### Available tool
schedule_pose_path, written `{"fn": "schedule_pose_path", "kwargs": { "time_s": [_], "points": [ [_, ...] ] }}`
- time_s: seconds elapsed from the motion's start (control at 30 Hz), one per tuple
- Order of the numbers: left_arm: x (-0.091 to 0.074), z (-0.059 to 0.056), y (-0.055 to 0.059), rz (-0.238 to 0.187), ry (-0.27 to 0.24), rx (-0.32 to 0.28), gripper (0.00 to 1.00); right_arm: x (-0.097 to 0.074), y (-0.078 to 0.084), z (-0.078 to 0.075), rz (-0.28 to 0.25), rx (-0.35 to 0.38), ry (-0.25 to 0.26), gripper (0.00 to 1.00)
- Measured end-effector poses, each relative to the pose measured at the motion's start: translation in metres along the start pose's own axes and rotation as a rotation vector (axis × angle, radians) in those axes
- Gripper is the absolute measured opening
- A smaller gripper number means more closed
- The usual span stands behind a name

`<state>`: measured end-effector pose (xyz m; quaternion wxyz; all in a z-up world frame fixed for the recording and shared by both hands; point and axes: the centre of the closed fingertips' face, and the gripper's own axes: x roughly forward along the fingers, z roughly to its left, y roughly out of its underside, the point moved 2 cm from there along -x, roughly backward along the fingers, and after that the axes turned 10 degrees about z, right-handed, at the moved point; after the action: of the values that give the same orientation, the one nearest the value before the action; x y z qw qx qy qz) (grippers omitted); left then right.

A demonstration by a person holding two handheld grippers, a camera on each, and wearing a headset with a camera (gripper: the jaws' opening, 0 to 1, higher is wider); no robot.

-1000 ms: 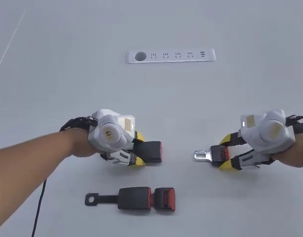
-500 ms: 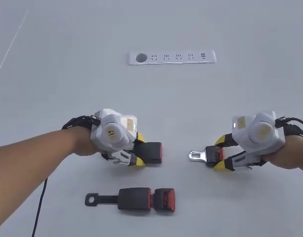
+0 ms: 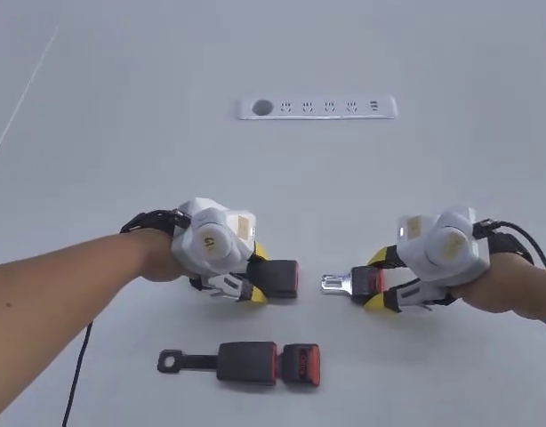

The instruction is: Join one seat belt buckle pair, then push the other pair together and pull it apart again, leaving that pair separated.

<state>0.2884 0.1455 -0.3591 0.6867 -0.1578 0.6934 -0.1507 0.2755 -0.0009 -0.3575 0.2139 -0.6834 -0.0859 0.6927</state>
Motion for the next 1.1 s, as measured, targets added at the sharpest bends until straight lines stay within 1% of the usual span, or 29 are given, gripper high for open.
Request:
{"fn": "schedule_pose_path", "kwargs": {
  "time_s": [0.03,0.23,0.3,0.33,0.37,0.4,0.53,0.57,0.7,0.97,1.1],
  "points": [
    [0.0,0.0,0.0,-0.001,0.0,0.0,0.34,0.002,-0.002,0.0,0.004,-0.002,0.004,0.36],
    [0.0,0.0,0.0,0.002,0.0,-0.005,0.34,0.011,-0.023,0.001,-0.025,-0.008,0.002,0.36],
    [0.0,-0.001,0.0,0.002,0.0,-0.006,0.34,0.014,-0.028,0.002,-0.023,0.001,0.003,0.36],
    [0.0,-0.001,-0.001,0.003,-0.001,-0.006,0.34,0.016,-0.032,0.002,-0.033,-0.007,-0.001,0.36],
    [0.0,-0.001,-0.001,0.002,-0.001,-0.005,0.34,0.017,-0.033,0.003,-0.03,-0.021,0.001,0.36],
    [0.0,-0.002,-0.001,0.003,-0.001,-0.006,0.34,0.018,-0.036,0.004,-0.038,-0.007,-0.003,0.36],
    [0.0,-0.002,-0.001,0.006,-0.001,-0.008,0.34,0.022,-0.043,0.004,-0.053,-0.005,-0.001,0.36],
    [0.0,-0.002,0.0,0.008,0.0,-0.01,0.34,0.022,-0.043,0.004,-0.048,-0.009,0.002,0.36],
    [0.0,-0.002,0.0,0.01,-0.001,-0.011,0.34,0.021,-0.042,0.004,-0.062,0.002,0.001,0.36],
    [0.001,-0.002,0.001,0.017,-0.001,-0.011,0.33,0.023,-0.046,0.005,-0.083,0.018,0.003,0.35],
    [0.001,-0.002,0.001,0.018,0.009,0.007,0.33,0.025,-0.048,0.006,-0.095,0.028,0.0,0.35]
  ]
}}
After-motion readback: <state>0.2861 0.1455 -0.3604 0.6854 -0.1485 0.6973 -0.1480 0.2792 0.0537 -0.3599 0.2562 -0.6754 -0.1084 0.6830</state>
